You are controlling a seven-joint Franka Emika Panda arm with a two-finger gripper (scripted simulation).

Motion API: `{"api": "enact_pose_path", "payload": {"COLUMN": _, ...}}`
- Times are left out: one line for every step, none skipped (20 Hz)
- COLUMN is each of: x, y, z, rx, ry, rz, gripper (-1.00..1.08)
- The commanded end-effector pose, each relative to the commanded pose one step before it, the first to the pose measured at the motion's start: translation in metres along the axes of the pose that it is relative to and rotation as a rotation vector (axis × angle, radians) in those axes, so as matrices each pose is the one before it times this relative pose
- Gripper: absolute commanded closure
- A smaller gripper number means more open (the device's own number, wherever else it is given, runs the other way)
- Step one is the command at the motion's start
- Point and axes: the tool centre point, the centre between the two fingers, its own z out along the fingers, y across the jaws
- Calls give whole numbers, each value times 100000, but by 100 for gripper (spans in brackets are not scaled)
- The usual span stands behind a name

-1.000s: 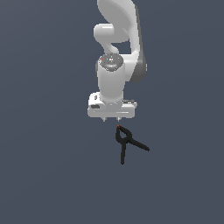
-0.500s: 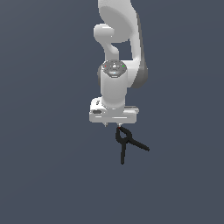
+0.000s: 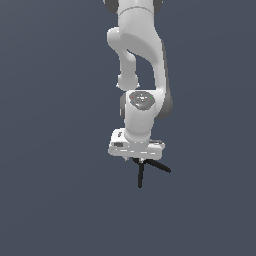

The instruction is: Pick up the object and move it to a goal position.

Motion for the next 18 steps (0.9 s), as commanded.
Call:
{"api": "enact_pose_path", "payload": {"x": 1133, "y": -939, "z": 1554, "rx": -367, "ry": 3303, "rz": 1515, "gripper": -20}}
{"api": "enact_pose_path", "payload": {"x": 343, "y": -343, "z": 555, "rx": -91, "ry": 1151, "rz": 500, "gripper": -20}}
{"api": "enact_pose_path", "payload": {"x": 299, "y": -327, "z": 522, "rx": -67, "ry": 1073, "rz": 452, "gripper": -20}}
{"api": "enact_pose_path", "payload": {"x": 259, "y": -309, "z": 487, "rx": -47, "ry": 993, "rz": 406, "gripper": -20}}
{"api": "enact_pose_path", "payload": {"x": 223, "y": -289, "z": 448, "rx": -30, "ry": 918, "rz": 365, "gripper": -20}}
{"api": "enact_pose_path", "payload": {"x": 191, "y": -268, "z": 413, "rx": -15, "ry": 837, "rz": 324, "gripper": -20}}
{"api": "enact_pose_path", "payload": {"x": 162, "y": -246, "z": 374, "rx": -4, "ry": 759, "rz": 287, "gripper": -20}}
{"api": "enact_pose_path", "payload": {"x": 136, "y": -222, "z": 335, "rx": 4, "ry": 679, "rz": 251, "gripper": -20}}
{"api": "enact_pose_path", "payload": {"x": 113, "y": -198, "z": 297, "rx": 10, "ry": 599, "rz": 217, "gripper": -20}}
{"api": "enact_pose_path", "payload": {"x": 92, "y": -174, "z": 260, "rx": 14, "ry": 516, "rz": 184, "gripper": -20}}
{"api": "enact_pose_path", "payload": {"x": 75, "y": -147, "z": 216, "rx": 15, "ry": 442, "rz": 155, "gripper": -20}}
{"api": "enact_pose_path", "payload": {"x": 58, "y": -122, "z": 180, "rx": 15, "ry": 357, "rz": 123, "gripper": -20}}
{"api": "enact_pose_path", "payload": {"x": 43, "y": -95, "z": 141, "rx": 13, "ry": 277, "rz": 95, "gripper": -20}}
{"api": "enact_pose_path", "payload": {"x": 32, "y": -66, "z": 94, "rx": 11, "ry": 207, "rz": 70, "gripper": -20}}
{"api": "enact_pose_path", "payload": {"x": 17, "y": -42, "z": 64, "rx": 6, "ry": 113, "rz": 38, "gripper": -20}}
{"api": "enact_pose_path", "payload": {"x": -2, "y": -23, "z": 48, "rx": 0, "ry": 0, "rz": 0, "gripper": -20}}
{"api": "enact_pose_path", "payload": {"x": -90, "y": 57, "z": -105, "rx": -7, "ry": -317, "rz": -137, "gripper": -20}}
{"api": "enact_pose_path", "payload": {"x": 0, "y": -1, "z": 31, "rx": 0, "ry": 0, "rz": 0, "gripper": -20}}
